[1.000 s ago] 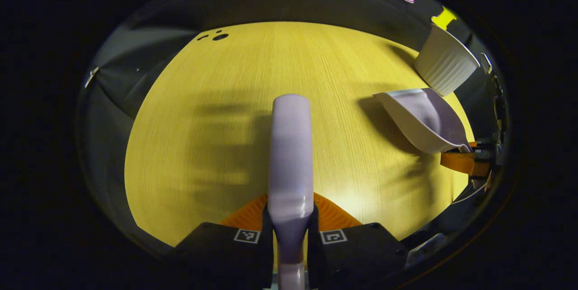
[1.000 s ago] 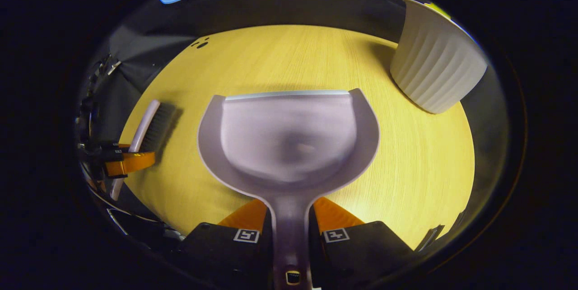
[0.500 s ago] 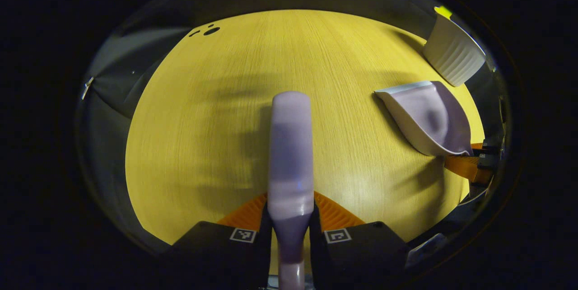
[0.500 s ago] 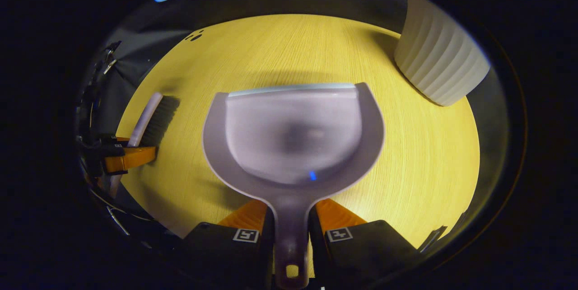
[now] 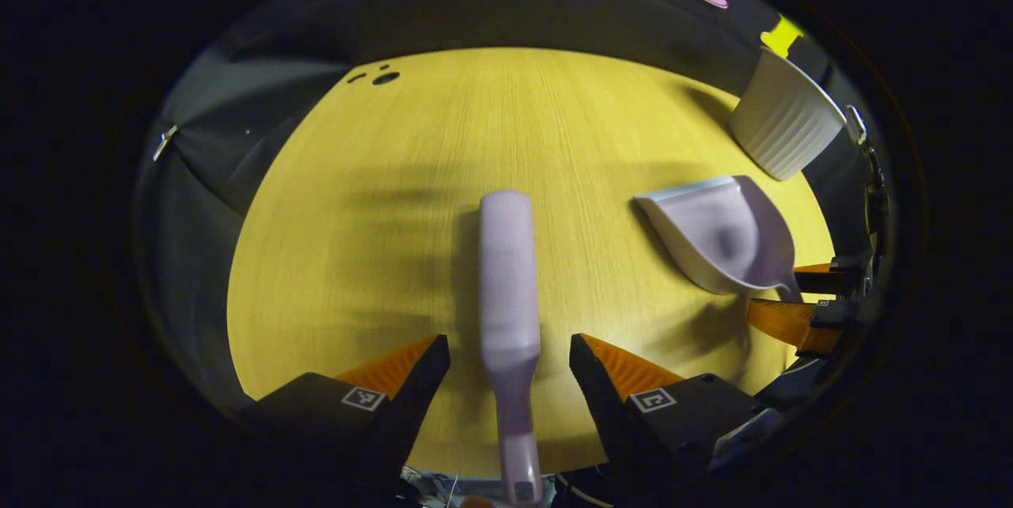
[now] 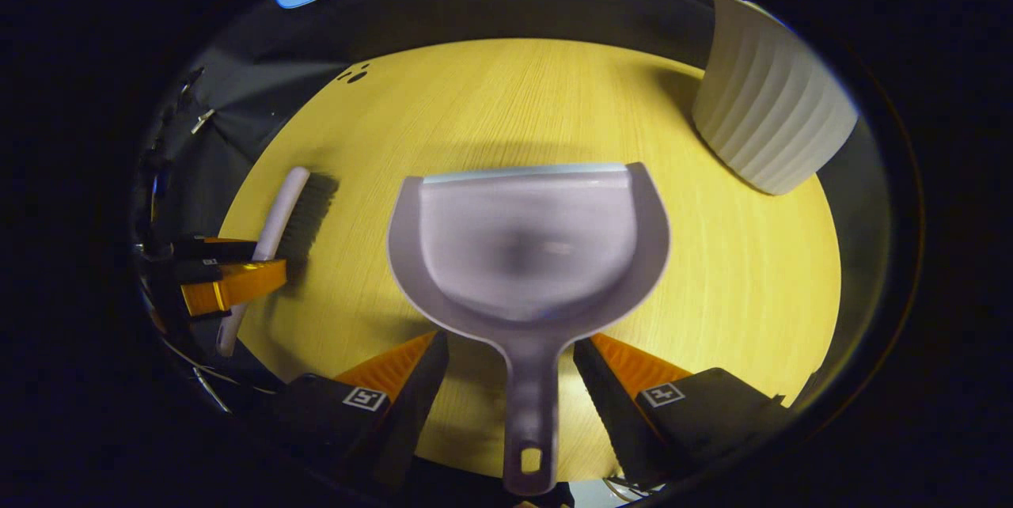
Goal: Pick up the small broom and dustpan from the desktop, sweep the trash into the dustpan with the broom, and then empty the trash into the garbage bin.
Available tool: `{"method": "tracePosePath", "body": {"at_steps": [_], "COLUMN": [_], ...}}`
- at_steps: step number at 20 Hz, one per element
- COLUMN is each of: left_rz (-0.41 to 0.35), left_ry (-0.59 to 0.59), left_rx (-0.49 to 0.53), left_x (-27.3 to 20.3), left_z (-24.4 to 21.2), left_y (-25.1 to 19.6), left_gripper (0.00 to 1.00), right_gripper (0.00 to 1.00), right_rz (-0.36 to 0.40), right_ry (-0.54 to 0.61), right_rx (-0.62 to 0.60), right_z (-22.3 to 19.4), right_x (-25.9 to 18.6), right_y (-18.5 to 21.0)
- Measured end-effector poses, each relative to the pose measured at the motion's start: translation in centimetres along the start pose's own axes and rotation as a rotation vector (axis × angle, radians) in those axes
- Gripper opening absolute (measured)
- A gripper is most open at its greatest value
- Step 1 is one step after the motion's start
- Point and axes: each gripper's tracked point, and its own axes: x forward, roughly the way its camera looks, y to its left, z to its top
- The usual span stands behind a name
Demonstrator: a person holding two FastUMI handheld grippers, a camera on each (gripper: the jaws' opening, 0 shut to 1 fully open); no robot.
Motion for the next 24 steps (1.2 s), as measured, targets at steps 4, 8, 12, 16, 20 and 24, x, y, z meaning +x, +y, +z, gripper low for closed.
{"method": "tracePosePath", "body": {"at_steps": [4,8,12,16,20,24], "left_rz": [-0.036,0.000,0.043,0.141,0.142,0.079], "left_ry": [-0.166,-0.402,-0.655,-0.783,-0.802,-0.770], "left_rx": [-0.042,-0.045,-0.044,-0.034,-0.057,-0.092], "left_x": [-1.8,-4.6,-10.3,-14.9,-16.8,-16.1], "left_z": [2.0,5.0,7.3,6.1,2.1,-1.2], "left_y": [-1.0,-0.3,-0.3,0.4,-1.1,-3.2], "left_gripper": [0.96,0.96,0.96,0.96,0.96,0.96], "right_gripper": [0.99,1.00,0.99,0.99,0.99,0.99], "right_rz": [-0.052,-0.057,-0.081,-0.101,-0.105,-0.099], "right_ry": [-0.168,-0.329,-0.502,-0.592,-0.614,-0.591], "right_rx": [0.021,0.042,0.061,0.045,0.050,0.062], "right_z": [3.1,5.8,7.2,5.4,1.9,-1.2], "right_x": [-4.1,-10.3,-15.1,-18.4,-20.1,-20.6], "right_y": [-0.7,-0.4,0.1,0.4,0.2,0.2]}}
